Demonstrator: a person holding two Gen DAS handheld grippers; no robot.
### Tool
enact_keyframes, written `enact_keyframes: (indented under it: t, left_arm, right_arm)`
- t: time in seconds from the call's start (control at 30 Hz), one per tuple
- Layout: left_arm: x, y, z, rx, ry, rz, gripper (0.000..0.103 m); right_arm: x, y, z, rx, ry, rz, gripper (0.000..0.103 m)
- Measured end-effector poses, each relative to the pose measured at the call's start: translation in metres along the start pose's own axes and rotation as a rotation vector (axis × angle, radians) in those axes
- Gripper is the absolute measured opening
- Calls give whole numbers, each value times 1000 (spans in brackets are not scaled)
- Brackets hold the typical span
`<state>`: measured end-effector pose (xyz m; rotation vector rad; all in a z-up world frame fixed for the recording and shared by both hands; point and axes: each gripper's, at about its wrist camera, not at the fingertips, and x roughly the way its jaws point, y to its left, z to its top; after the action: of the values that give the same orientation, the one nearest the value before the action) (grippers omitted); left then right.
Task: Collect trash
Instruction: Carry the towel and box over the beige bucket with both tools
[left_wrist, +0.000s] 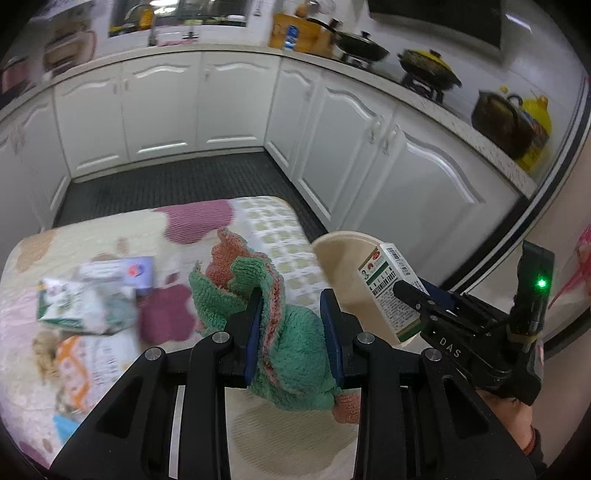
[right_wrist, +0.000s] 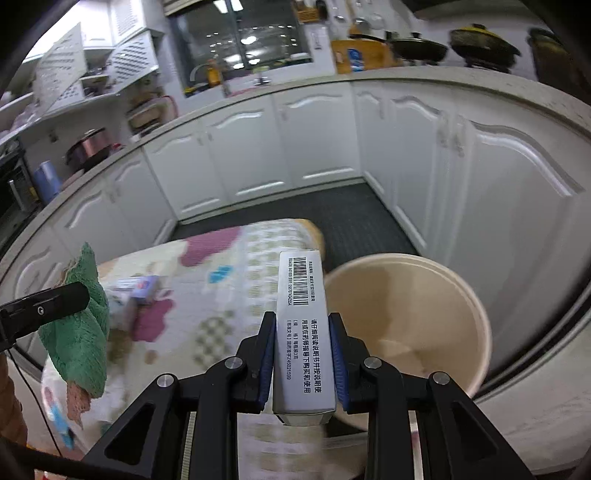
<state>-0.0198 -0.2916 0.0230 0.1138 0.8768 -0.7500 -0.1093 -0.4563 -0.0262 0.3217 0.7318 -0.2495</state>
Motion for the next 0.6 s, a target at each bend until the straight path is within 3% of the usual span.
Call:
enact_keyframes:
  t: [0.3, 0.6]
  left_arm:
    - [52, -47, 5, 57, 42, 36, 28]
    - [91, -66, 8, 62, 78, 64, 28]
  right_arm:
    - [1, -47, -1, 27, 10, -94, 26]
    - [13, -72, -8, 65, 38, -114, 26]
